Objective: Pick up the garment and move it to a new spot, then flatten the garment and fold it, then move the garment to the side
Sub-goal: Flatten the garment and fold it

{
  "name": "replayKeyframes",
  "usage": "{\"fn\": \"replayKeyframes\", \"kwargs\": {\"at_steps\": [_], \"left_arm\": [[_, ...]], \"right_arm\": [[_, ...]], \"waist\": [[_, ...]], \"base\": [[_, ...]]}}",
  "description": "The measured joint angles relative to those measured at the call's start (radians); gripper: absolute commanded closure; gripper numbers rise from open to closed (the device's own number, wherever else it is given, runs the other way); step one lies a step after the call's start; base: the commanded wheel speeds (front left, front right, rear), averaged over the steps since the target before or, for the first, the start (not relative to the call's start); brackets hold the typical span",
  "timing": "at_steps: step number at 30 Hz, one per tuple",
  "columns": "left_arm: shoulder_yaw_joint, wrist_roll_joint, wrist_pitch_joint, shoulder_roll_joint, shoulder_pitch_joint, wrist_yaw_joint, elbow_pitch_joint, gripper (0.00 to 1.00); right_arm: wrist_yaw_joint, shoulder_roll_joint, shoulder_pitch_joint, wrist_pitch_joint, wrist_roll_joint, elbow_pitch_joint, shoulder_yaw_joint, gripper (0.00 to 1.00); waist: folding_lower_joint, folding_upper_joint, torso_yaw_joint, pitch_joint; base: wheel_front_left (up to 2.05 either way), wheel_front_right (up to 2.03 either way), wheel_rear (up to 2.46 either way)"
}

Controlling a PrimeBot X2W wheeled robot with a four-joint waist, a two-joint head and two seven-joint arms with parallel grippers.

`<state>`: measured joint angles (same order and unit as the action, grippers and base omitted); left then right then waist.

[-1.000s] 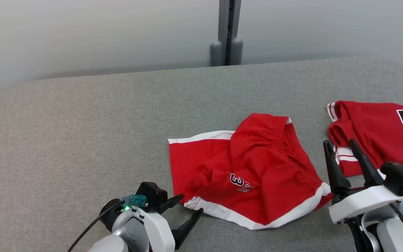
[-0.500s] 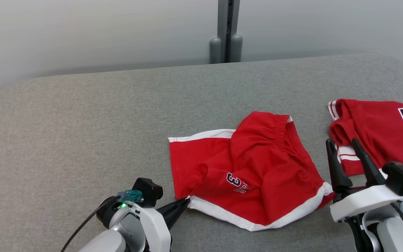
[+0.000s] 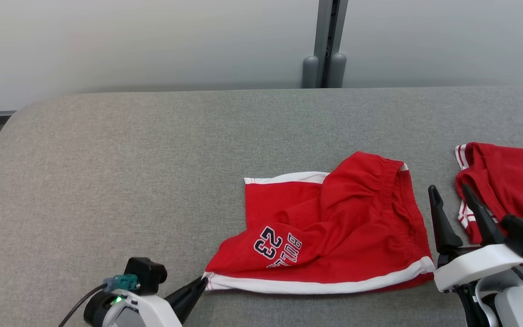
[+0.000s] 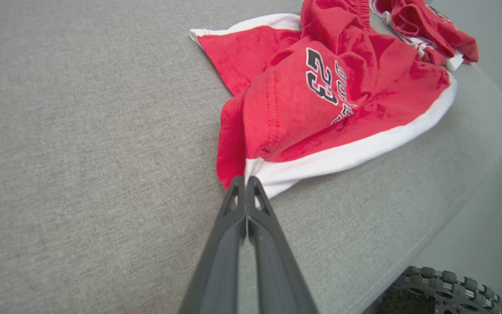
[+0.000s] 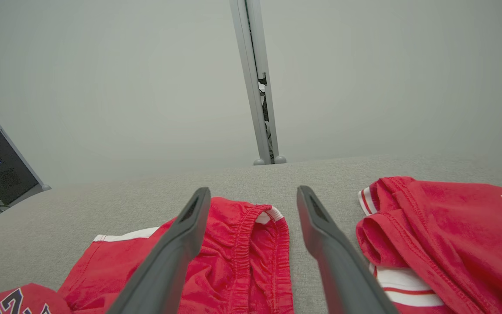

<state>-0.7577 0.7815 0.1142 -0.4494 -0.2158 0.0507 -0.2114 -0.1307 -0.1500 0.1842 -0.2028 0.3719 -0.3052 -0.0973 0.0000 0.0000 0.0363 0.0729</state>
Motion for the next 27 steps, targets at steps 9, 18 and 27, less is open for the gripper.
{"fn": "replayKeyframes", "kwargs": {"at_steps": [9,18,27], "left_arm": [[0.017,0.023,-0.03,-0.011,0.078,-0.052,-0.031,1.0],[0.018,0.003,-0.071,0.004,0.088,-0.088,-0.123,1.0],[0.03,0.014,-0.108,0.021,0.084,-0.074,-0.146,0.0]], "right_arm": [[0.0,-0.003,-0.001,0.008,0.0,0.003,-0.007,0.0],[0.0,-0.002,-0.006,0.01,0.0,0.005,-0.008,0.0],[0.0,0.001,-0.006,0.015,0.0,0.002,-0.012,0.0]], "waist": [[-0.0001,0.0,0.004,-0.003],[0.0,0.0,0.0,0.002],[0.0,0.0,0.0,0.003]], "base": [[0.0,0.0,0.0],[0.0,0.0,0.0],[0.0,0.0,0.0]]}}
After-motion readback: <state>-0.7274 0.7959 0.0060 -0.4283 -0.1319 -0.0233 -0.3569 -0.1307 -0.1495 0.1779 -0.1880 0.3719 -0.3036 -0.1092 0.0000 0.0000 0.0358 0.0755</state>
